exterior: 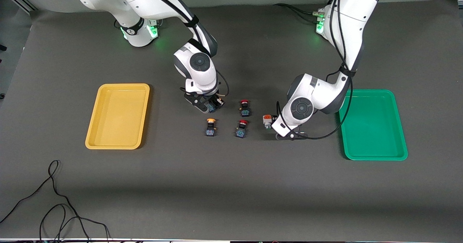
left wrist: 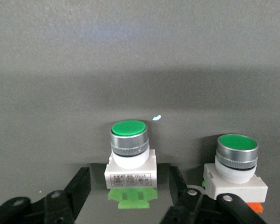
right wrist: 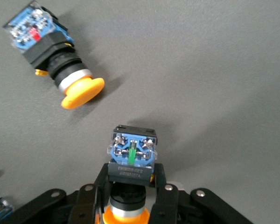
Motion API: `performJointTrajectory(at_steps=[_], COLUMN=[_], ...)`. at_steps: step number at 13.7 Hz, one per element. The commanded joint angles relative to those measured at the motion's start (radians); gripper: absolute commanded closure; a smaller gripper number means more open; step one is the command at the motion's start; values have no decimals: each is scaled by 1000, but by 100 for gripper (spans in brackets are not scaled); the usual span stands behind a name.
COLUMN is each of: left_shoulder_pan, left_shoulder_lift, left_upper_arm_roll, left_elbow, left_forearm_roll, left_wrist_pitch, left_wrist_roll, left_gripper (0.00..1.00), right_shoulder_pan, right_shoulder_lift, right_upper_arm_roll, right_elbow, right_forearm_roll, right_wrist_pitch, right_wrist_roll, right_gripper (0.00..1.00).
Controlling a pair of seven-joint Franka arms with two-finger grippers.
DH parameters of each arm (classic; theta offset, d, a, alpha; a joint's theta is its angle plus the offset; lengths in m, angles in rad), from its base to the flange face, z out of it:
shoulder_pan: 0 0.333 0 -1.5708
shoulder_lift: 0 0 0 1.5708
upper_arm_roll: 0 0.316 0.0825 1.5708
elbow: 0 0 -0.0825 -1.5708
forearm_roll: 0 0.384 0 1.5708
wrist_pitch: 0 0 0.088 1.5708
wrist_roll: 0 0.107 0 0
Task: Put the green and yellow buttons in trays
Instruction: 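Grasp the yellow button with the right gripper while the left gripper grasps the green button, then carry the yellow button to the yellow tray while the left gripper carries the green button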
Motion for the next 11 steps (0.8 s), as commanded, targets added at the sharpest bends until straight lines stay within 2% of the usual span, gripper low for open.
performJointTrajectory(at_steps=[1, 2, 3, 4, 7, 8, 11], left_shoulder_pan=[-7, -7, -7, -9, -2, -1, 30], left_shoulder_lift=[-2, 4, 4, 4, -20, -53, -207], left_upper_arm_roll=[8, 8, 8, 8, 10, 13, 18], left_elbow=[3, 3, 3, 3, 5, 5, 17], left_forearm_roll=[-7, -7, -7, -7, -5, -7, -7], left_wrist_pitch=[8, 13, 22, 25, 5, -13, -158], left_wrist_roll=[-12, -11, -11, -11, 0, -3, -14], left_gripper=[25, 31, 73, 100, 100, 100, 100], right_shoulder_pan=[-4, -10, -13, -14, -13, -13, -13], right_shoulder_lift=[-89, -114, -140, -171, -267, -296, -356], right_upper_arm_roll=[-6, -6, -14, -49, -164, -202, -389], right_elbow=[118, 153, 170, 172, 164, 161, 153], right_forearm_roll=[-20, -19, -15, -11, -9, -6, -6], right_wrist_pitch=[-269, -342, -396, -428, -526, -555, -602], right_wrist_roll=[10, -12, -63, -120, -446, -564, -983], right_gripper=[70, 70, 70, 70, 70, 70, 70])
